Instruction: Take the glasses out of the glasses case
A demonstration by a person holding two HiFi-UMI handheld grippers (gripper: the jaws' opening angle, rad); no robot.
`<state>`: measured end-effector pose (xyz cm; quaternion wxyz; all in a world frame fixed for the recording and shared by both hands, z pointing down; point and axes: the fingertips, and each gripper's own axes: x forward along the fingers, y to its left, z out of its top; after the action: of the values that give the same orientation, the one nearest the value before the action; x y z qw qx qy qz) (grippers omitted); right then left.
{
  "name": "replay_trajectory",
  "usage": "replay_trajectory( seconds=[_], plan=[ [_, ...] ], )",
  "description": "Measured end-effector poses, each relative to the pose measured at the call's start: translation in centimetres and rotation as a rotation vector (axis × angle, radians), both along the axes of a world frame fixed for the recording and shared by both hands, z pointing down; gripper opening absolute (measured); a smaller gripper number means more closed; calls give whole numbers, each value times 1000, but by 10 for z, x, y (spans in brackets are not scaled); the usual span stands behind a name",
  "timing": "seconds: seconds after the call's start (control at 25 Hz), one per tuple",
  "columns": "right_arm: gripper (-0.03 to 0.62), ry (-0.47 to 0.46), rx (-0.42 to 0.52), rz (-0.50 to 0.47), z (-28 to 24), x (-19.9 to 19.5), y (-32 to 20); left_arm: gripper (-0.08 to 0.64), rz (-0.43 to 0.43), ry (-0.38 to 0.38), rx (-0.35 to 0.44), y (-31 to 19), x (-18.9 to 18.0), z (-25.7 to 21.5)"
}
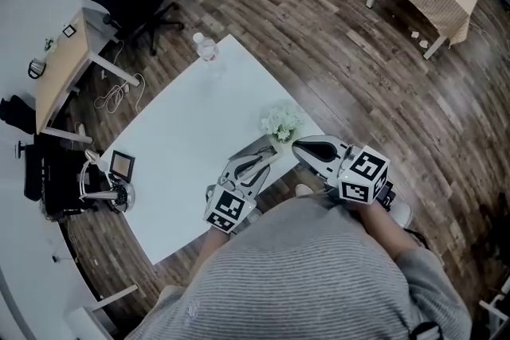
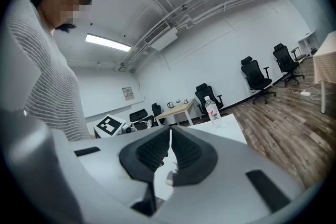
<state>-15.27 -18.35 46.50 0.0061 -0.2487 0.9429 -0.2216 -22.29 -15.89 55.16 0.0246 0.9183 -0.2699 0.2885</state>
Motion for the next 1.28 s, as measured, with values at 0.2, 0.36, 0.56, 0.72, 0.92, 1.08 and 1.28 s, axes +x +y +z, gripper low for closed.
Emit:
replay_trajectory(
  seconds=[0.2,0.36,0.56,0.72,0.92,1.08,1.28],
  plan=[
    [17,2,-2,-13,2,3,-1,84,4,-151,18,-6,-4,21],
    [17,4,0,-22,2,2,-1,84,-1,-252,18,-14,-8,41],
    [17,-2,-7,-26,3,6,-1,84,-7,-334,-24,-22,-14,62],
    [17,-3,-12,-27,5,6,-3,84,23,-403,-43,-28,-16,77],
    [17,-4,-11,-16,2,8,-4,84,46,-467,-77,-31,-16,94],
    [17,-8,-16,-10,4,12,-3,83,53,-527,-103,-32,-17,111],
    [17,-5,-22,-3,6,14,-4,83,57,-585,-114,-37,-21,127]
  ],
)
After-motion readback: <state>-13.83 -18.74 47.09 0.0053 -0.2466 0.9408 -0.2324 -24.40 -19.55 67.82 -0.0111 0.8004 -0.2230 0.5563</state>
